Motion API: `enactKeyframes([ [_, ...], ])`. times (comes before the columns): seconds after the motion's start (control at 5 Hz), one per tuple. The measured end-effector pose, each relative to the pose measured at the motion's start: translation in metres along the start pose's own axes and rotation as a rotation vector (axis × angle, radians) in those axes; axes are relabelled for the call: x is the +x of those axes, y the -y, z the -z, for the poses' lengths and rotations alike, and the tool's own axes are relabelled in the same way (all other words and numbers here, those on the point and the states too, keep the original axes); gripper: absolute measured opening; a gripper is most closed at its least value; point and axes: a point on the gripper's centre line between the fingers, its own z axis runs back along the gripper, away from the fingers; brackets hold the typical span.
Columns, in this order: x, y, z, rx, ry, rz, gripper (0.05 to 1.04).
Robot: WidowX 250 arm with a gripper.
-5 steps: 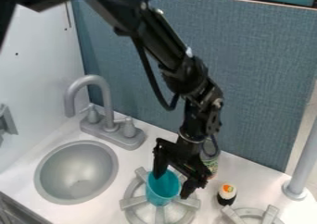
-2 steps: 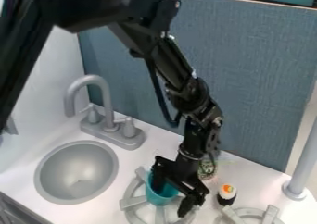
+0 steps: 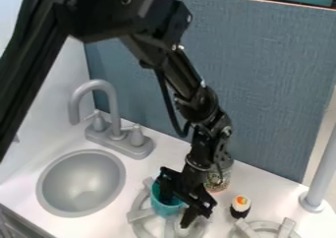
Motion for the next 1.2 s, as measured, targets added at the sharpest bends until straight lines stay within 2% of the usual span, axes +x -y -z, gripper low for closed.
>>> enactKeyframes([
  [0.2, -0.004, -0.001, 0.001, 0.008, -0.009, 0.001, 0.398],
  [0.4, -0.006, -0.003, -0.011, 0.001, -0.008, 0.016, 0.185],
  [0.6, -0.017, -0.006, -0.034, -0.021, 0.033, 0.011, 0.113],
  [0.8, -0.037, -0.016, -0.045, -0.042, 0.060, -0.045, 0.108],
  [1.0, -0.069, -0.043, -0.024, -0.039, 0.043, -0.226, 0.108],
  [1.2, -0.091, -0.064, -0.001, -0.068, 0.014, -0.378, 0.108],
])
